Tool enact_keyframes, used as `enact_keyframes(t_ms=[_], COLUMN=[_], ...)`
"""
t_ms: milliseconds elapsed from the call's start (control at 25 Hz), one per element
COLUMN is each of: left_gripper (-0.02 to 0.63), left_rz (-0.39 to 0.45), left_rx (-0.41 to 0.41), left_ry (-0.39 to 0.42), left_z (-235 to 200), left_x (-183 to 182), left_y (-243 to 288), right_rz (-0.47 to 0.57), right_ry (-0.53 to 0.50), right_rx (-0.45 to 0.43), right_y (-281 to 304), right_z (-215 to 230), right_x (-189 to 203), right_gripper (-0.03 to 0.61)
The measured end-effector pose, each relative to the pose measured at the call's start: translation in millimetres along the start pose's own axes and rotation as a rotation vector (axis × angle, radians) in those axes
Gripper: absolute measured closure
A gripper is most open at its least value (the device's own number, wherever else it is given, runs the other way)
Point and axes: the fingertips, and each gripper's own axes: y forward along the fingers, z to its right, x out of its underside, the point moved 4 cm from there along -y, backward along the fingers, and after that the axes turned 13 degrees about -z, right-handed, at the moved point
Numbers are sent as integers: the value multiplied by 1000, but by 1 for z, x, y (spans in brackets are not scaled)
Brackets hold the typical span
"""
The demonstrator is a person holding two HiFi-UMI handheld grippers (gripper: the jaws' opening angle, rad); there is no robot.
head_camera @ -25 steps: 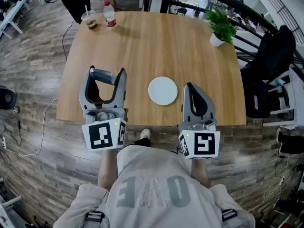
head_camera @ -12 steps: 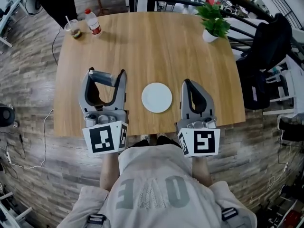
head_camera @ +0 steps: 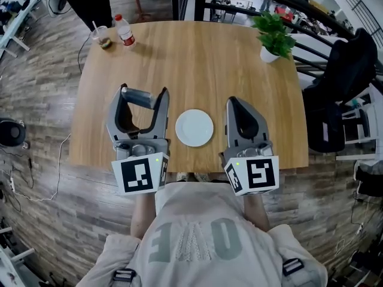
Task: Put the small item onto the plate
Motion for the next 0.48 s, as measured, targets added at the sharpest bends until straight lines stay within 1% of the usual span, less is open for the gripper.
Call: enact_keyframes(t_ms=[120,240,400,480], left_gripper=[285,285,285,285], left_rz=[-20,-29,-33,-67], left_rx=[6,26,80,112], left_ry=[2,23,47,62], left_z=[11,26,43,51], left_x=[6,5,2,6], left_y=[1,4,11,14], right_rz=[-3,0,-12,-26], right_ry=[-6,4,31,64], right_rx=[-14,-11,-9,-7], right_y=[-6,-13,-14,-15], right_z=[3,12,18,16], right_x=[2,2,8,13], right_gripper=[561,561,561,561])
